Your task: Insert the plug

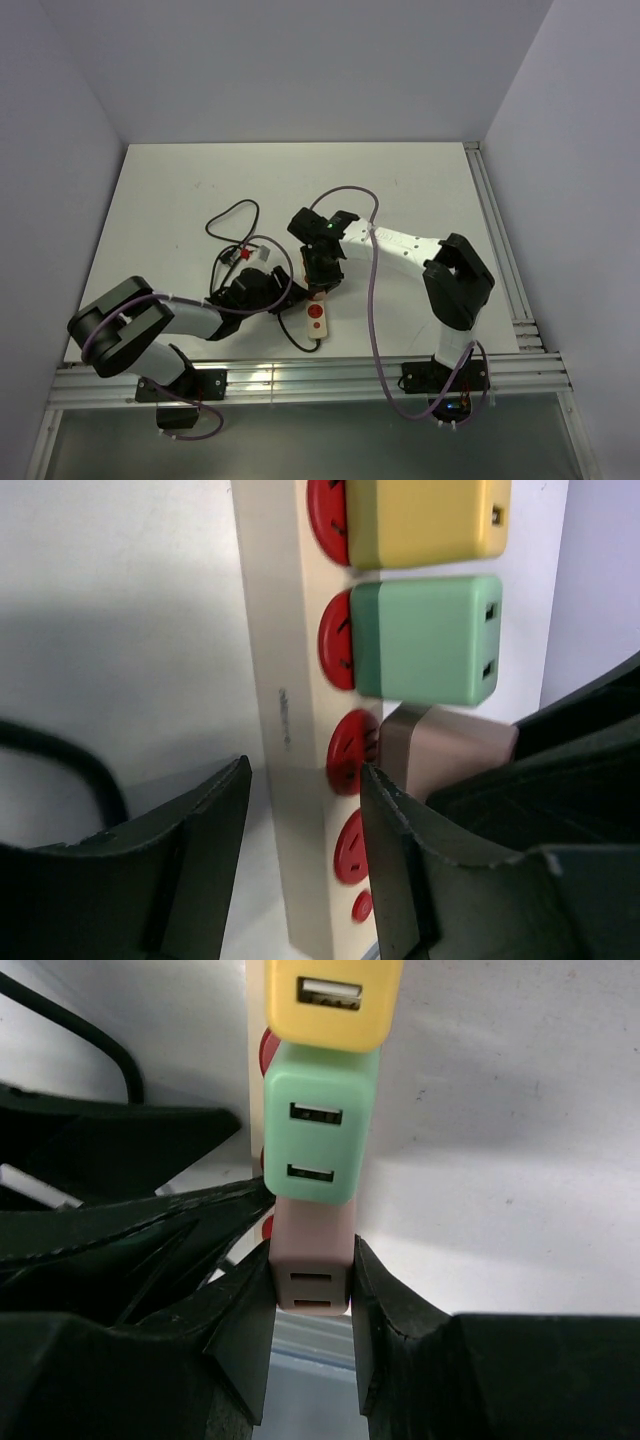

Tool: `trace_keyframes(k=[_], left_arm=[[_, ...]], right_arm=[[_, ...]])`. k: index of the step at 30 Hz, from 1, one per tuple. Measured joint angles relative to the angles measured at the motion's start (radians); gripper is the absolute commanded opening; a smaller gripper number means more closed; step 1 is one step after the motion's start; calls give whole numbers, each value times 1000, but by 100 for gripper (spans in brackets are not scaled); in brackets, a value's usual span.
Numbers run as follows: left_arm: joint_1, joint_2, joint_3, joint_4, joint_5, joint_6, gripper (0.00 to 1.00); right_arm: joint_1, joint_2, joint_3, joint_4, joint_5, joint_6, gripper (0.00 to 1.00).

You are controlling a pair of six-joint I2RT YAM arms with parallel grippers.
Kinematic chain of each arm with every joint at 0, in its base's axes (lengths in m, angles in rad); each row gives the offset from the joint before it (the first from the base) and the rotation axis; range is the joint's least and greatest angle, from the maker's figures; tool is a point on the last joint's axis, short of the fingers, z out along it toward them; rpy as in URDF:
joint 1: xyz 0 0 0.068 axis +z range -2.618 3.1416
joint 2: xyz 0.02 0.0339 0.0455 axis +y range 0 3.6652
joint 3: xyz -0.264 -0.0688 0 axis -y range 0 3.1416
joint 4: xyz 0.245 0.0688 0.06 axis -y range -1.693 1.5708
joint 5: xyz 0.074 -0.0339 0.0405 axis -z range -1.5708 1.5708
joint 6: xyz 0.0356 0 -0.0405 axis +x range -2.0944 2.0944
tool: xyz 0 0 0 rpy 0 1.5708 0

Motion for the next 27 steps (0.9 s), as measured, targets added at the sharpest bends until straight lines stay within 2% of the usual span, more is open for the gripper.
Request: trace_keyframes(k=[5, 12, 16, 22, 27], left_arm=[[-5, -126, -69, -68, -37, -1, 54], [-6, -290, -94, -210, -116, 11, 53], [-6, -243, -95, -200, -120, 12, 48], [-10, -79, -68, -29, -76, 2, 45], [-10, -33, -66, 40, -65, -1, 44]], right_arm=[[41, -5, -10, 10, 79, 42, 0], [48, -17, -26, 26, 100, 58, 0], [51, -3, -10, 13, 103, 56, 0], [51, 34, 24, -8, 112, 53, 0], [56, 32, -29, 37, 128, 79, 0]])
